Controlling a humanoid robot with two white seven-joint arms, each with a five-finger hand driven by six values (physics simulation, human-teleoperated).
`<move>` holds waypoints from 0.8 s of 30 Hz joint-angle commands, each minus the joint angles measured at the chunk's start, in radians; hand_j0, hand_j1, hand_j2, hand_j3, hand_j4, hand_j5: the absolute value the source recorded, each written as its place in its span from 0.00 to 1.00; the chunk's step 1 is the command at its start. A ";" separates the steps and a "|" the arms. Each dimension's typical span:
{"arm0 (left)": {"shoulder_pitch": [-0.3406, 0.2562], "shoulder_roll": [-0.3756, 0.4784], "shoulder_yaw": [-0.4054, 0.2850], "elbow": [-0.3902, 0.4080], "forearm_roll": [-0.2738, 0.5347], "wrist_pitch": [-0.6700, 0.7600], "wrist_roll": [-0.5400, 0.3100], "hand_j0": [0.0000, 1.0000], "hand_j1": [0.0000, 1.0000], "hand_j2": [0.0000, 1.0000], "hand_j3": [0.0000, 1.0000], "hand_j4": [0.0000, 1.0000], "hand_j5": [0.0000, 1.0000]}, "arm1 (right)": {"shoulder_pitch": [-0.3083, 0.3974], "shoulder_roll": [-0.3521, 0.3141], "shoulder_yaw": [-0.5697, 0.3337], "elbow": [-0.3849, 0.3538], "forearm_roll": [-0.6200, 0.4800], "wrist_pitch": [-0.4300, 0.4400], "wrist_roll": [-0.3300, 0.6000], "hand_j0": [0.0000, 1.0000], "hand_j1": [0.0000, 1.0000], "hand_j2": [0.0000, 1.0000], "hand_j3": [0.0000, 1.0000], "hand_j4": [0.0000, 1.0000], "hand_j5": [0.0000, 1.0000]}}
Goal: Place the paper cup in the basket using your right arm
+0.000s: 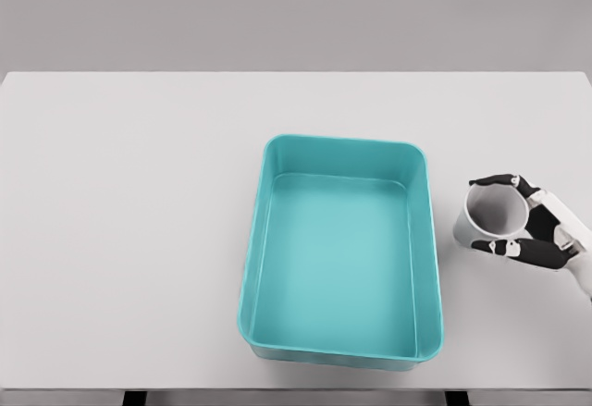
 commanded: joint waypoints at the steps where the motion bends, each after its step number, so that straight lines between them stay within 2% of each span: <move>1: 0.000 0.000 0.000 0.000 0.000 0.000 0.000 1.00 1.00 1.00 1.00 1.00 1.00 | 0.000 0.000 -0.010 -0.018 0.027 -0.005 -0.003 0.62 0.62 0.62 0.62 0.62 0.62; 7: 0.000 0.000 0.000 0.000 0.001 0.000 0.000 1.00 1.00 1.00 1.00 1.00 1.00 | -0.009 0.008 -0.030 -0.030 0.113 -0.077 -0.003 0.62 0.62 0.62 0.62 0.62 0.62; 12: 0.002 0.000 0.000 0.000 0.001 0.000 0.000 1.00 1.00 1.00 1.00 1.00 1.00 | -0.021 0.008 -0.030 -0.030 0.197 -0.179 -0.003 0.62 0.62 0.62 0.62 0.62 0.62; 16: 0.002 0.000 0.000 0.000 0.000 0.000 0.000 1.00 1.00 1.00 1.00 1.00 1.00 | -0.023 0.009 -0.033 -0.031 0.254 -0.179 -0.003 0.62 0.62 0.62 0.62 0.62 0.62; 19: 0.002 0.000 0.000 0.001 0.000 0.000 0.000 1.00 1.00 1.00 1.00 1.00 1.00 | -0.025 0.017 -0.080 -0.073 0.321 -0.179 -0.003 0.62 0.62 0.62 0.62 0.62 0.62; 24: 0.002 0.000 0.000 0.000 0.000 0.000 0.000 1.00 1.00 1.00 1.00 1.00 1.00 | -0.029 0.020 -0.117 -0.082 0.407 -0.179 -0.003 0.62 0.62 0.62 0.62 0.62 0.62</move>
